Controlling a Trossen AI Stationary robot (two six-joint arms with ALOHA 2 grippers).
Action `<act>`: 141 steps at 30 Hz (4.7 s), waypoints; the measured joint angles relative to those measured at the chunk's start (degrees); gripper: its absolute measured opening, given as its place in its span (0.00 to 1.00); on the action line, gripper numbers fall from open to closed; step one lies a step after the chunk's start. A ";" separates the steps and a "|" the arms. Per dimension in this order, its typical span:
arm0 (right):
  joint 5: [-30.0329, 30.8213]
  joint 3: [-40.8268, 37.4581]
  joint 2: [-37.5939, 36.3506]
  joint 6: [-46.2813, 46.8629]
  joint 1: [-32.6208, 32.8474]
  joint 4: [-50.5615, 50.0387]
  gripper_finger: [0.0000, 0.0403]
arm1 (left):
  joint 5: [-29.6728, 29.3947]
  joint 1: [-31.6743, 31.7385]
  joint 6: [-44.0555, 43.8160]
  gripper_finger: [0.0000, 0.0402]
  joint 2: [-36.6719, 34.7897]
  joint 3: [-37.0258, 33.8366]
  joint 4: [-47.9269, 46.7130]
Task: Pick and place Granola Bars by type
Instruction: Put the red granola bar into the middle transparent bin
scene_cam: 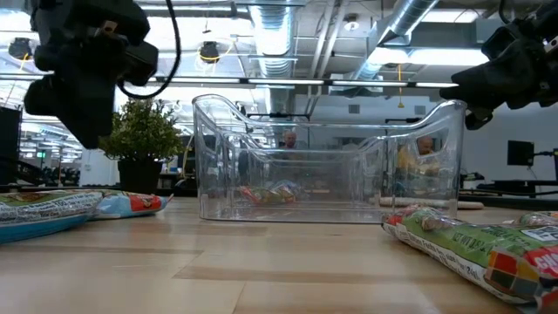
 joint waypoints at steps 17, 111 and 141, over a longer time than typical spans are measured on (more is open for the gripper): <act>-0.01 0.00 0.00 -0.01 -0.02 0.00 0.33 | 2.39 0.42 2.88 0.63 10.10 7.16 -0.56; -0.02 -0.02 0.04 0.00 -0.02 0.00 0.33 | -0.53 -1.44 2.52 0.10 19.35 2.39 8.26; 0.00 0.00 0.04 0.00 0.00 0.00 0.33 | -26.34 0.85 -0.79 0.06 -11.55 2.53 -2.72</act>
